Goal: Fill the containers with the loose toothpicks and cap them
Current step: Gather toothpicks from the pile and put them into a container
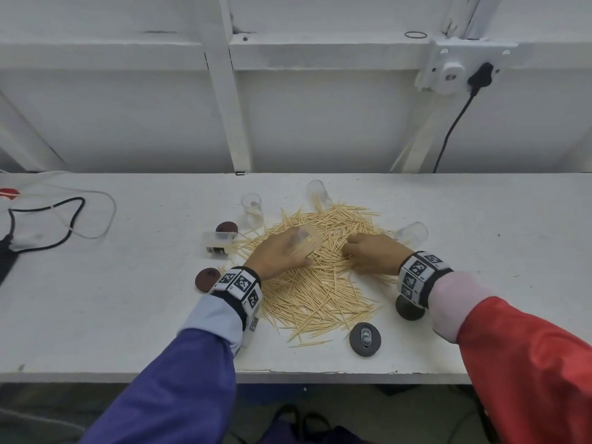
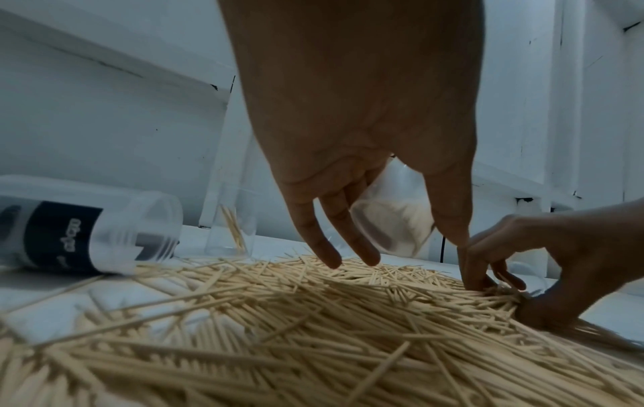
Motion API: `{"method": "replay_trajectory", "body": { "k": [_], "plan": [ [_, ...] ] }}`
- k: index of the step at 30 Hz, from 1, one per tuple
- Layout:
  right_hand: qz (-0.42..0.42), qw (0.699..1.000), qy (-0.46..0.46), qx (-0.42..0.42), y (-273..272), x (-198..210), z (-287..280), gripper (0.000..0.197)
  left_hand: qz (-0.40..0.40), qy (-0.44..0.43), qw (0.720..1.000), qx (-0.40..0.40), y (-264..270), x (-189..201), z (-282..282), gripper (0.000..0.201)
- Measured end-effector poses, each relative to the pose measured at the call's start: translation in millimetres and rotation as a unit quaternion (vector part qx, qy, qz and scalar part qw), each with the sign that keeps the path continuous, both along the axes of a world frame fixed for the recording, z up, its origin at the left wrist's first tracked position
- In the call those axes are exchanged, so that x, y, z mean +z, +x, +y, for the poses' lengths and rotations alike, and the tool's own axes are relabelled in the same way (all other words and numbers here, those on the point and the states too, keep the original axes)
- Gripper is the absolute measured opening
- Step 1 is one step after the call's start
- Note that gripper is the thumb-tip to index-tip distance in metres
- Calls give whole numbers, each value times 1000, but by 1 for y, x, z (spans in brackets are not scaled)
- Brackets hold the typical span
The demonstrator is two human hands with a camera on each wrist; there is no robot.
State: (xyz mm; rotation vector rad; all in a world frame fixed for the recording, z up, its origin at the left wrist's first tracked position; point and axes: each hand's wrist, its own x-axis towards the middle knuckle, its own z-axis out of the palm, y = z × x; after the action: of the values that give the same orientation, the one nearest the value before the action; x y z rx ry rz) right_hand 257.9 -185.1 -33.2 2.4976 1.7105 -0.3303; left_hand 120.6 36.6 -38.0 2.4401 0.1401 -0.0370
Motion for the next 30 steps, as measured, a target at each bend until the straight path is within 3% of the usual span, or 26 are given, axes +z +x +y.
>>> {"method": "replay_trajectory", "body": {
  "k": [5, 8, 13, 17, 19, 30],
  "plan": [
    [-82, 994, 40, 55, 1, -7, 3, 18, -8, 18, 1000, -11, 1, 1, 3, 62],
    [-133, 987, 59, 61, 3, -10, 3, 19, -17, 24, 1000, -4, 2, 0, 3, 57],
    [-120, 990, 47, 49, 2, -7, 5, 14, -23, 29, 999, 28, 0, 0, 6, 54],
    [-93, 994, 53, 27, 1, -3, 5, 47, -43, 135, 990, 5, 0, 3, 9, 57],
    [-85, 995, 52, 25, -2, 3, 7, 51, -40, 156, 987, 4, 1, 4, 10, 57],
    [-37, 995, 87, -43, 2, 15, 10, 19, -17, 154, 986, 64, 2, 5, 9, 56]
  ]
}}
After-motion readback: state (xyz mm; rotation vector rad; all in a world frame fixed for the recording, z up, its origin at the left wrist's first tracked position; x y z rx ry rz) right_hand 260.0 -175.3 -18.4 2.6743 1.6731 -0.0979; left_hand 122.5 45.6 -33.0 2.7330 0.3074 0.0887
